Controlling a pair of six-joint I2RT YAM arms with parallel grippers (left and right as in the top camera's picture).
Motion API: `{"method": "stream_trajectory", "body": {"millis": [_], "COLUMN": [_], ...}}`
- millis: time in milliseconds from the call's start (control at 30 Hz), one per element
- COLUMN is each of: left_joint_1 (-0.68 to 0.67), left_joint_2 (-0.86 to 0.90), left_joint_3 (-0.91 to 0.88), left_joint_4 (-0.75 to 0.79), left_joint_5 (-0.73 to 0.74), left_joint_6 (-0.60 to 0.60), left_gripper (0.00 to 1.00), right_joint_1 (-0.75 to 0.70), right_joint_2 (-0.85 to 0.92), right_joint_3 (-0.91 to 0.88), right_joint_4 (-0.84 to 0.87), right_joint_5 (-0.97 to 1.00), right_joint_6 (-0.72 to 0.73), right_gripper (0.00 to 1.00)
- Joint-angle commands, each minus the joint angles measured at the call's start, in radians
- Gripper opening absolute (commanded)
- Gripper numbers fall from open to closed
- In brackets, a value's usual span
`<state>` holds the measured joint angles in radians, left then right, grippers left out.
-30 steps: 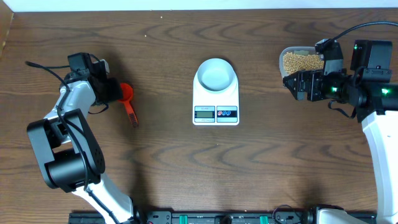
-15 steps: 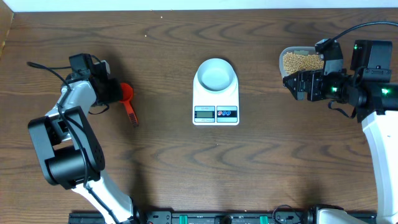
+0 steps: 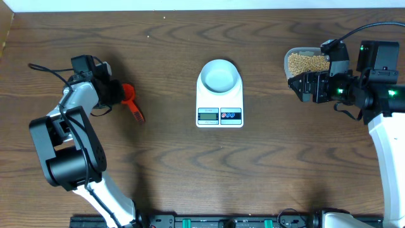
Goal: Scoop item into bowl and weigh 50g on scale
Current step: 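Close the left gripper on the red scoop's rim, then lift the red scoop and carry it toward the right gripper above the scale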
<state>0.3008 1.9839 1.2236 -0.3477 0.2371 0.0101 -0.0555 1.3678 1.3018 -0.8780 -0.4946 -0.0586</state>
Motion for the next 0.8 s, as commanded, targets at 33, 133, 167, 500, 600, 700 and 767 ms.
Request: {"method": "stream_trajectory", "body": {"millis": [33,133,167,500,600,700,767], "left_joint_1": [0.0,0.0,0.0,-0.109,-0.189,-0.273,-0.319], "left_joint_2": [-0.112,-0.199,-0.237,-0.517,-0.543,-0.54,-0.533], "left_joint_3": [0.01,0.009,0.009,0.009,0.009,0.009,0.009], "left_joint_4": [0.0,-0.001,-0.002,-0.017,-0.017,-0.036,-0.054], "left_joint_5": [-0.003,0.002,0.023,0.122,0.121,0.113,0.106], "left_joint_6": [-0.126,-0.279,-0.353,-0.867,-0.965,-1.116,-1.223], "left_gripper": [0.07,0.07,0.07,0.07,0.07,0.07,0.07], "right_joint_1": [0.005,0.005,0.006,0.114,0.172,0.236,0.27], "right_joint_2": [0.005,0.005,0.005,0.007,0.013,0.022,0.029], "right_joint_3": [0.019,0.019,0.019,0.019,0.019,0.019,0.019], "right_joint_4": [0.01,0.032,0.042,0.274,0.351,0.421,0.457], "right_joint_5": [-0.011,-0.014,-0.016,-0.096,-0.096,-0.095,-0.096], "right_joint_6": [0.035,0.097,0.12,0.344,0.404,0.476,0.524], "right_gripper": [0.86,0.86,0.86,0.83,0.82,0.79,0.77]}}
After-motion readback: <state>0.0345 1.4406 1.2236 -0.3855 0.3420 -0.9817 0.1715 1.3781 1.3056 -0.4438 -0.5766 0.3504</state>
